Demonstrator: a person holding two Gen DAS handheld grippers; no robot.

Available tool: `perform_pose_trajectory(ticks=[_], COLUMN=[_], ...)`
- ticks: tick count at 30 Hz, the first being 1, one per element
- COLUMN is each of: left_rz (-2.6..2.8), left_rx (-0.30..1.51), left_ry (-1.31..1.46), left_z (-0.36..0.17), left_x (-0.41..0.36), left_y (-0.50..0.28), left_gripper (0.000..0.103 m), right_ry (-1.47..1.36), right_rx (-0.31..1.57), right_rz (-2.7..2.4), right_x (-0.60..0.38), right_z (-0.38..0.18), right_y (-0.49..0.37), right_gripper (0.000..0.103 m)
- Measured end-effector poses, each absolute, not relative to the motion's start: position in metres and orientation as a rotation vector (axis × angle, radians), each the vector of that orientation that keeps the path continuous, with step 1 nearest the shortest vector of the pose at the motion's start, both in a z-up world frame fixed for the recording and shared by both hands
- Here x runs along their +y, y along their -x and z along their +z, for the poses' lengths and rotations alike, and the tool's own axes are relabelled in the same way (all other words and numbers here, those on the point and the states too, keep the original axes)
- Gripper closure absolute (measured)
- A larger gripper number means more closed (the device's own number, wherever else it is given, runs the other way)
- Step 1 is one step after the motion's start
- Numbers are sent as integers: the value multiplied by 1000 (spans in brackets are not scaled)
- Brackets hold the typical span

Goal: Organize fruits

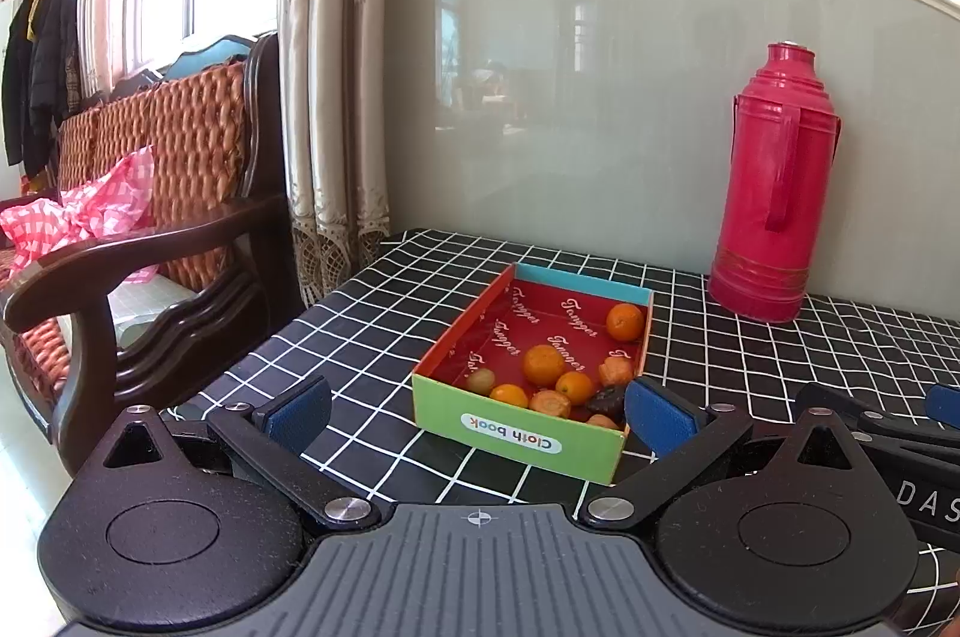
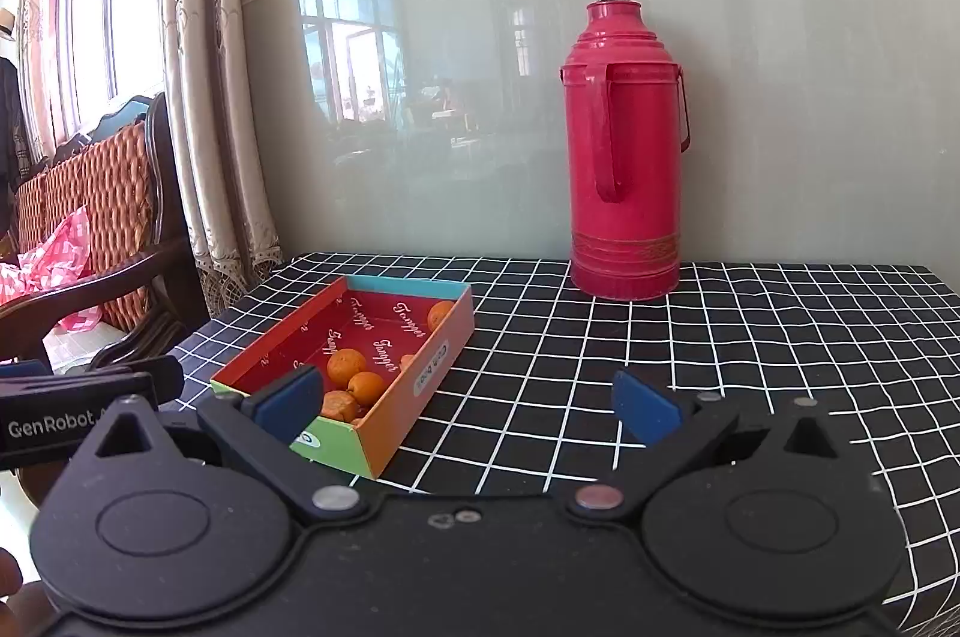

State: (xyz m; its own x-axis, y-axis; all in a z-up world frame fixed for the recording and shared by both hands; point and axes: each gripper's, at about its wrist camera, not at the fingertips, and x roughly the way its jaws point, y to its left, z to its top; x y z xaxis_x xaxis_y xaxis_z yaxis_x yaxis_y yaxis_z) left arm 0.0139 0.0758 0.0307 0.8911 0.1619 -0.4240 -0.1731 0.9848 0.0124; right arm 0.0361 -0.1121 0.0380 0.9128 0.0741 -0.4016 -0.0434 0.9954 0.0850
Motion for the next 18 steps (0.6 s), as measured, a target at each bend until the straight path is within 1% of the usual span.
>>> perform_pose_trajectory(ticks=[18], left_rz=[140], left_rx=[405], left_ry=[3], left_z=[29], left_x=[70], left_y=[-18], left_gripper=[0], right_ry=[-86], right_rx=[396], right_rz=[31], right_x=[-115], right_z=[39], right_y=[-39], right_gripper=[6])
